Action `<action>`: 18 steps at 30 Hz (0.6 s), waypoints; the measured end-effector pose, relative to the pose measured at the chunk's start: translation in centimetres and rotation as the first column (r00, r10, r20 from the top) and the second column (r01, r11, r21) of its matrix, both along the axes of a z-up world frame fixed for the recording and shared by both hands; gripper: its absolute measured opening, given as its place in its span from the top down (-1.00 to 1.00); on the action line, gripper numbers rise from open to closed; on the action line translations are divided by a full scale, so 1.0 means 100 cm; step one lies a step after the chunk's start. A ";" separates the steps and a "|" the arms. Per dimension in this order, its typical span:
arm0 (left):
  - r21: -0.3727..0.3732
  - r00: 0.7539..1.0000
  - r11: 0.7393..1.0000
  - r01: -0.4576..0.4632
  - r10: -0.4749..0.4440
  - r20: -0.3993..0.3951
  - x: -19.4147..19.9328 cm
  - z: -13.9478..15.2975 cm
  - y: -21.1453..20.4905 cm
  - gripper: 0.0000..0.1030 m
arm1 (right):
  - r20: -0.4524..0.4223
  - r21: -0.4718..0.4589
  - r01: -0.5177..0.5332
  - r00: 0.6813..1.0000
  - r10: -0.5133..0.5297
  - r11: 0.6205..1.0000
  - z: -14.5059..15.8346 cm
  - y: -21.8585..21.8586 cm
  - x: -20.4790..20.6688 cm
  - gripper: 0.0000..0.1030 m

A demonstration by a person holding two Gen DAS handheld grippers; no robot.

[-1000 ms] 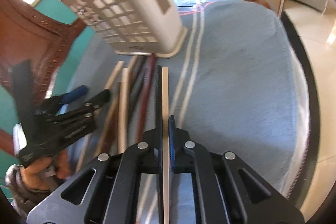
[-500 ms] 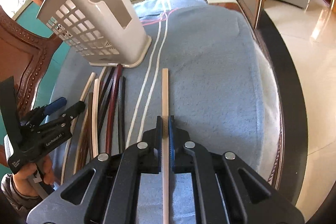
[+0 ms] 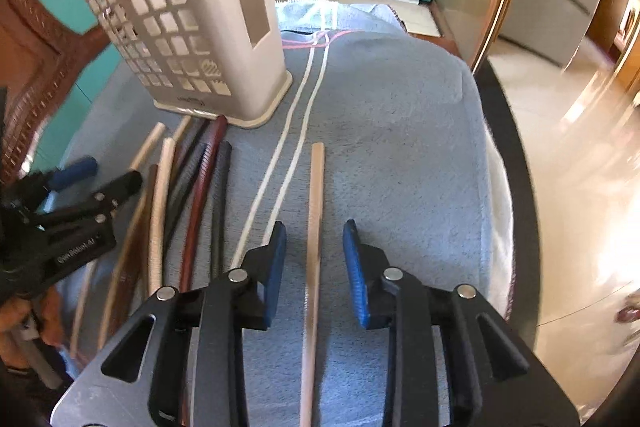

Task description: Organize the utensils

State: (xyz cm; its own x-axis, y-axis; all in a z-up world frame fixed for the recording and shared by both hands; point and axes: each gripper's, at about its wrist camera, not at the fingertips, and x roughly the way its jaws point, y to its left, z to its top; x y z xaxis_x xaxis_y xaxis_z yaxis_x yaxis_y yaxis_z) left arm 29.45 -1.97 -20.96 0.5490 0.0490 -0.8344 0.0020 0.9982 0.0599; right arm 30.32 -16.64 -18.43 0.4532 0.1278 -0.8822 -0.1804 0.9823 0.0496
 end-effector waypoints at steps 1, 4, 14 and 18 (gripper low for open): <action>0.027 1.000 1.000 0.006 -0.006 -0.001 0.001 0.001 -0.004 -0.41 | 0.009 -0.014 -0.005 1.000 0.005 1.000 -0.001 0.003 0.000 0.38; 0.052 0.999 0.998 0.031 -0.030 -0.022 0.003 0.003 -0.011 -0.28 | 0.025 -0.042 -0.017 1.000 0.018 0.999 -0.003 0.009 -0.003 0.31; -0.044 0.989 0.990 0.136 -0.138 -0.046 0.008 0.007 -0.021 0.86 | 0.030 0.011 -0.019 0.999 0.019 1.000 0.000 0.008 -0.003 0.87; -0.058 0.993 0.992 0.115 -0.117 -0.023 0.005 0.011 -0.016 0.87 | 0.063 0.037 -0.019 0.998 0.017 0.999 0.009 0.004 -0.007 0.87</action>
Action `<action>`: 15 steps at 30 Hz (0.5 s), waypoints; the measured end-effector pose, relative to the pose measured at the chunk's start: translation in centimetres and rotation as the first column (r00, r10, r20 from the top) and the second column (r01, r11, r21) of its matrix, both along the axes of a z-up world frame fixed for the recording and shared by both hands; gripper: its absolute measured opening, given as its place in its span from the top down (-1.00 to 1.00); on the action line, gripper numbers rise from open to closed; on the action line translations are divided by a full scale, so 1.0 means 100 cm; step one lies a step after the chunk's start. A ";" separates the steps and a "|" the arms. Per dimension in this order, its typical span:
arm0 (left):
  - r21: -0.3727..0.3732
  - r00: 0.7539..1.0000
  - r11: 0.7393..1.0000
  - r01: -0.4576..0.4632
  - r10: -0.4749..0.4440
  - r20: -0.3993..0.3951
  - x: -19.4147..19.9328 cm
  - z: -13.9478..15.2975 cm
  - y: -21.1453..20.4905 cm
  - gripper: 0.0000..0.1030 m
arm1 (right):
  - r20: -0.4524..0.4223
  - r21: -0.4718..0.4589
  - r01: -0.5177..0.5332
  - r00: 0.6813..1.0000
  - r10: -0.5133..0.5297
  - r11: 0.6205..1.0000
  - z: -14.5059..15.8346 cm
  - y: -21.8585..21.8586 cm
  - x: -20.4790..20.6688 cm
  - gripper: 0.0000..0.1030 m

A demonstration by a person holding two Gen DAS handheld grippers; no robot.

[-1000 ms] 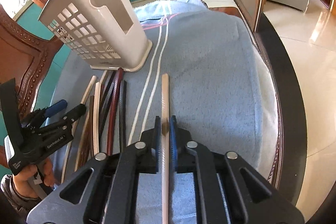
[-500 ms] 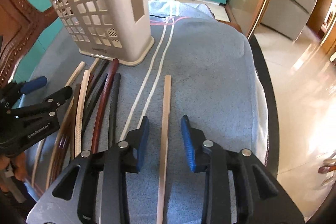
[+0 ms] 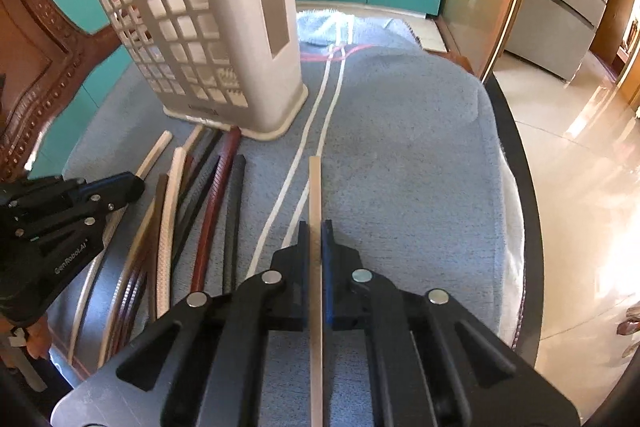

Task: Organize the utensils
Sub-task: 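Lift both chopsticks and drop them into the white basket, opening both tools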

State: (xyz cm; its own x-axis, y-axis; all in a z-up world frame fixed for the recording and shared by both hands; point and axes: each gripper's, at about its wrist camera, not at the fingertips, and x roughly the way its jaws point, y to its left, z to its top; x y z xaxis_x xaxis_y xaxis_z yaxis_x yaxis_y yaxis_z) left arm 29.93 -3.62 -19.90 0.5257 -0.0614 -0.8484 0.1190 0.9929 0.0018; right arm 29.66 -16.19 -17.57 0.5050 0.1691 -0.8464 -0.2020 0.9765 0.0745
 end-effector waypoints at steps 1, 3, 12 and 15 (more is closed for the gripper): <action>-0.002 1.000 1.000 -0.006 0.006 0.015 -0.002 0.003 0.003 0.87 | 0.020 0.010 0.004 1.000 -0.004 1.000 0.006 -0.002 -0.002 0.87; -0.008 0.999 1.000 -0.015 0.016 0.051 -0.008 0.011 0.005 0.87 | 0.071 0.039 0.011 0.997 -0.014 0.999 0.021 -0.009 -0.010 0.87; -0.139 0.954 0.990 0.019 0.024 0.298 -0.069 0.122 0.022 0.87 | 0.315 0.223 -0.038 0.949 -0.035 0.974 0.137 -0.046 -0.067 0.87; -0.160 0.921 0.986 0.037 0.029 0.389 -0.080 0.163 0.030 0.87 | 0.387 0.258 -0.070 0.921 -0.037 0.964 0.174 -0.054 -0.083 0.87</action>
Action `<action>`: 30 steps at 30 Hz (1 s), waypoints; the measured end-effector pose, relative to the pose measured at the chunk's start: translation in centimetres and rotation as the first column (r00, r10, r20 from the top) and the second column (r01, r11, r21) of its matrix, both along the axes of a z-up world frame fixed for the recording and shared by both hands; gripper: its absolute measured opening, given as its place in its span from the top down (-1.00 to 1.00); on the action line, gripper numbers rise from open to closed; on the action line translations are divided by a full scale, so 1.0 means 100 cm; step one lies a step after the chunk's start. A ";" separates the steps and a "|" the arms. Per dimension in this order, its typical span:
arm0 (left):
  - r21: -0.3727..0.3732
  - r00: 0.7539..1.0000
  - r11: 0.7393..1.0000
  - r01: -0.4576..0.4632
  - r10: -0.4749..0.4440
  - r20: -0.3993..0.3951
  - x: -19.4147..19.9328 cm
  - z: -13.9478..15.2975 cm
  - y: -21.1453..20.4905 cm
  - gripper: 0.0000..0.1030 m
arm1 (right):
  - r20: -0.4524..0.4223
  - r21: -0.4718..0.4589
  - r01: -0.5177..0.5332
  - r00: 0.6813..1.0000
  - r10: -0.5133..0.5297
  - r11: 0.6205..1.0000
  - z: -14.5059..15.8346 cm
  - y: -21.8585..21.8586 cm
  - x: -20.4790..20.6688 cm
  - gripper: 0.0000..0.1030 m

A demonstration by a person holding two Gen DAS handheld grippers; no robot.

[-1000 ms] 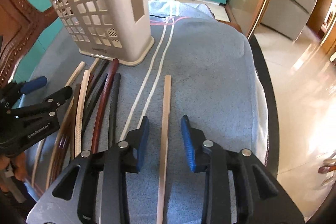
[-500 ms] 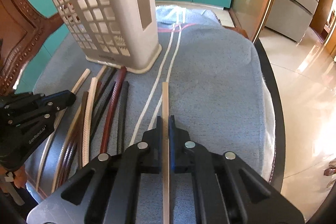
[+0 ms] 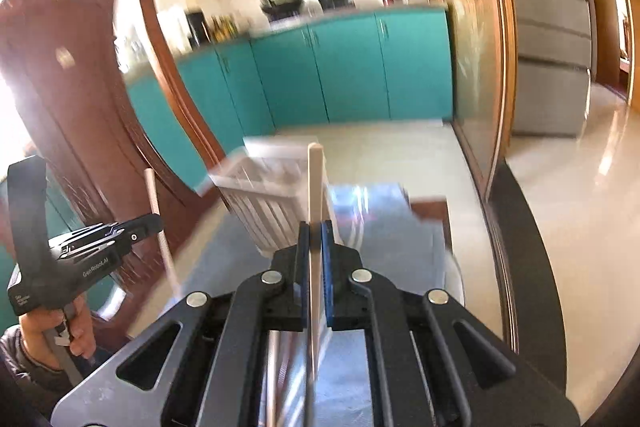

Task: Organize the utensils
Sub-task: 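Lift both chopsticks and drop them into the white basket, opening both tools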

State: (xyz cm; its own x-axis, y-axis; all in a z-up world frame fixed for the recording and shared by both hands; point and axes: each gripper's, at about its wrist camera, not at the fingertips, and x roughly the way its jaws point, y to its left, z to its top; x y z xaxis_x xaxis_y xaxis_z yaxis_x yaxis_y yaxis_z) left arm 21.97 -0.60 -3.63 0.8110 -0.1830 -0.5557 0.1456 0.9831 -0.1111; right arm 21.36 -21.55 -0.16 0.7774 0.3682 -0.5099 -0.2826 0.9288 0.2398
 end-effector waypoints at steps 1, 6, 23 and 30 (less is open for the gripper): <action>-0.015 0.999 1.000 0.000 0.000 0.035 -0.004 0.016 0.004 0.87 | 0.024 0.014 -0.005 1.000 0.004 1.000 0.011 -0.002 -0.003 0.87; -0.097 0.982 0.995 -0.019 0.036 0.185 0.001 0.078 0.014 0.87 | 0.145 0.084 -0.035 0.989 0.023 0.996 0.068 0.003 0.001 0.87; -0.144 0.938 0.963 -0.226 0.255 0.234 0.105 0.049 0.006 0.87 | 0.273 0.278 0.179 0.927 -0.257 0.944 0.060 0.007 0.095 0.87; -0.101 0.957 0.968 -0.231 0.245 0.156 0.115 0.026 -0.002 0.87 | 0.279 0.350 0.223 0.902 -0.329 0.910 0.063 -0.002 0.113 0.87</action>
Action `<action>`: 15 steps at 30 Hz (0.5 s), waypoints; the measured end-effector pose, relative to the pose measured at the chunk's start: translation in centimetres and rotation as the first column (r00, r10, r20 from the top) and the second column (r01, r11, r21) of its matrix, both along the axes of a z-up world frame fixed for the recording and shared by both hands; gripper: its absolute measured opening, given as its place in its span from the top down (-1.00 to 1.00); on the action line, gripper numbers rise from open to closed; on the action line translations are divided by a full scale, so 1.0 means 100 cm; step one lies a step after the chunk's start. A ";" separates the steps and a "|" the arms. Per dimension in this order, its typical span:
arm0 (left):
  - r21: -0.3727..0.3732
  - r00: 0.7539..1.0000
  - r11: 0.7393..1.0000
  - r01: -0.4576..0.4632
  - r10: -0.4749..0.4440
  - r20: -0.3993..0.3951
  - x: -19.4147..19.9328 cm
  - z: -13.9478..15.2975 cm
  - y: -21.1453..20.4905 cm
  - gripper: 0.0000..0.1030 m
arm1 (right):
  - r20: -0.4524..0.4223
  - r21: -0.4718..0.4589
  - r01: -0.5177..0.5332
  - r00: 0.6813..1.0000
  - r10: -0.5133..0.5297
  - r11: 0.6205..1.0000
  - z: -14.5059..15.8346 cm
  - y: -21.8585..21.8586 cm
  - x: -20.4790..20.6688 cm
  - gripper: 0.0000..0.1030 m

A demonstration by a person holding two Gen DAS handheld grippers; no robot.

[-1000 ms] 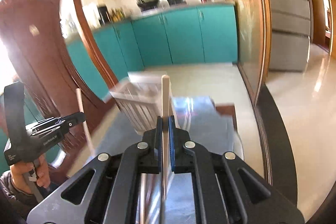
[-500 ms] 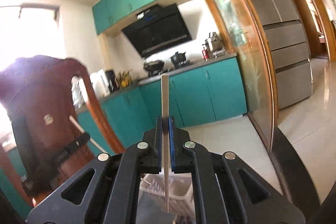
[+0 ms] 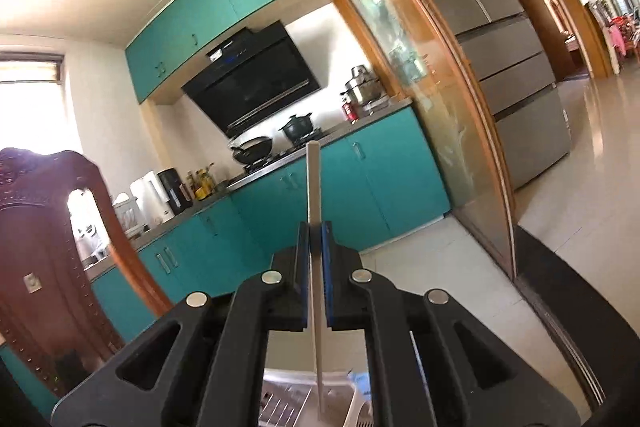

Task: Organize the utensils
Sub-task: 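Lift both chopsticks and drop them into the white basket, opening both tools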

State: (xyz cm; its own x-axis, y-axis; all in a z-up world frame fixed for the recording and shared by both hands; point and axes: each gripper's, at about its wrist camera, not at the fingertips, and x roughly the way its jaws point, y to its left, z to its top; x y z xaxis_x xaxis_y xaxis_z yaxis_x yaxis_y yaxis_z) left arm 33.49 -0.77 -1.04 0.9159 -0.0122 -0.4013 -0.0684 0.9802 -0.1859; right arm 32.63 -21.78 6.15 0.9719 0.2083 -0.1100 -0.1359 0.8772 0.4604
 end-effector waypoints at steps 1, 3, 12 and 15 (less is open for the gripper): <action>0.004 1.000 1.000 0.002 -0.002 -0.005 0.000 -0.001 -0.001 0.87 | 0.002 -0.013 -0.001 1.000 0.001 1.000 -0.002 0.003 0.001 0.87; 0.012 1.000 1.000 0.006 -0.005 -0.013 0.003 -0.002 -0.003 0.87 | -0.003 -0.043 -0.005 1.000 0.005 0.999 -0.013 0.010 0.004 0.87; 0.029 0.998 0.999 0.026 -0.024 -0.052 -0.006 -0.019 -0.003 0.87 | -0.118 -0.201 -0.131 0.987 0.108 0.971 -0.061 0.051 0.002 0.87; 0.030 0.997 0.999 0.034 -0.032 -0.064 -0.009 -0.023 -0.003 0.87 | -0.138 -0.237 -0.152 0.983 0.121 0.960 -0.070 0.057 -0.006 0.87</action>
State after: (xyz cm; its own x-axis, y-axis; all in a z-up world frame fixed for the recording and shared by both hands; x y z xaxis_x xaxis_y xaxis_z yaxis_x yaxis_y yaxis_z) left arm 32.55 -1.03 -3.36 0.8879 -0.0284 -0.4592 -0.0470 0.9873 -0.1519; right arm 32.04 -16.10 -0.83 0.9123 0.2900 -0.2891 -0.2190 0.9421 0.2541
